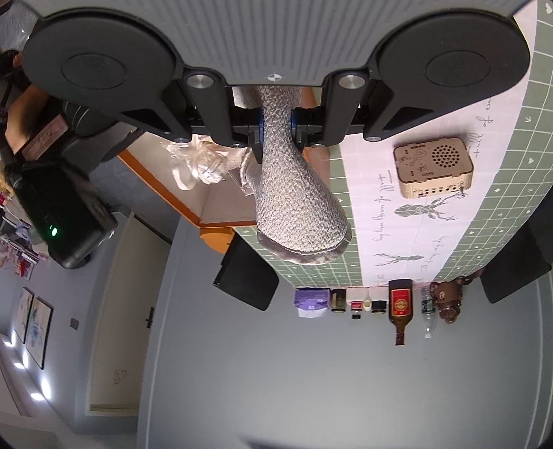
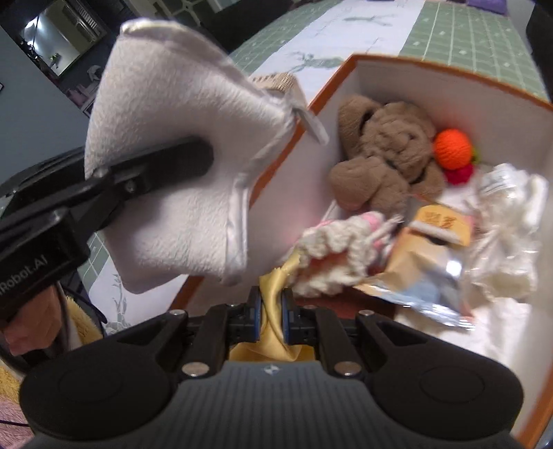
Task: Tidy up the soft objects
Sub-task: 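Carry the yellow cloth with the right tool into the orange box and release, then lower the white mitt into the orange box with the left tool and release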
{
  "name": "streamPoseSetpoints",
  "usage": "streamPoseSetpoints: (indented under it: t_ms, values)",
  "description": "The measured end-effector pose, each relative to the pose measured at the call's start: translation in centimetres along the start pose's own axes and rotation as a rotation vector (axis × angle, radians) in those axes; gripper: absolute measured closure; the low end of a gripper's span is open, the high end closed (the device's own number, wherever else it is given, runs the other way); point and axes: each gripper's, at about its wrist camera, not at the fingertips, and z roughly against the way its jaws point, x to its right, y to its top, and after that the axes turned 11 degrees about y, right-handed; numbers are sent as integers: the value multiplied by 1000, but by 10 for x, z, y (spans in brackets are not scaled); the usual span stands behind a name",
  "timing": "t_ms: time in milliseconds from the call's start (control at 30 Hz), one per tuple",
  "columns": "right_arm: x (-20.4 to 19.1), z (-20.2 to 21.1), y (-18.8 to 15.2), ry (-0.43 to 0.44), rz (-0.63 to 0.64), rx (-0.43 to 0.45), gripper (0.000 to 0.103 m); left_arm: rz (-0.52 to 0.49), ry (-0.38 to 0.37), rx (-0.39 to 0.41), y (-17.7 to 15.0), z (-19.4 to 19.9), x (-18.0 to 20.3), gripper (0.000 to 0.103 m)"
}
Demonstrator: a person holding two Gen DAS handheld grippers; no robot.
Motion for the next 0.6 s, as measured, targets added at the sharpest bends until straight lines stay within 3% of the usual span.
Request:
streamPoseSetpoints:
  t_ms: [133, 300, 367, 400, 433, 600]
  values:
    - [-5, -29, 3, -7, -4, -81, 93, 16, 16, -7, 0, 1, -10, 89]
    - [1, -39, 8, -16, -73, -99, 85, 3, 19, 1, 8, 2, -12, 89]
    - [0, -31, 6, -24, -78, -85, 65, -12, 4, 8, 14, 0, -10, 89]
    - [1, -25, 6, -62, -72, -75, 36, -17, 0, 7, 17, -2, -8, 89]
    - [3, -19, 7, -114, -56, -59, 16, -20, -3, 7, 21, -5, -6, 89]
    - [11, 17, 3, -56, -86, 35, 13, -46, -17, 27, 34, -14, 7, 89]
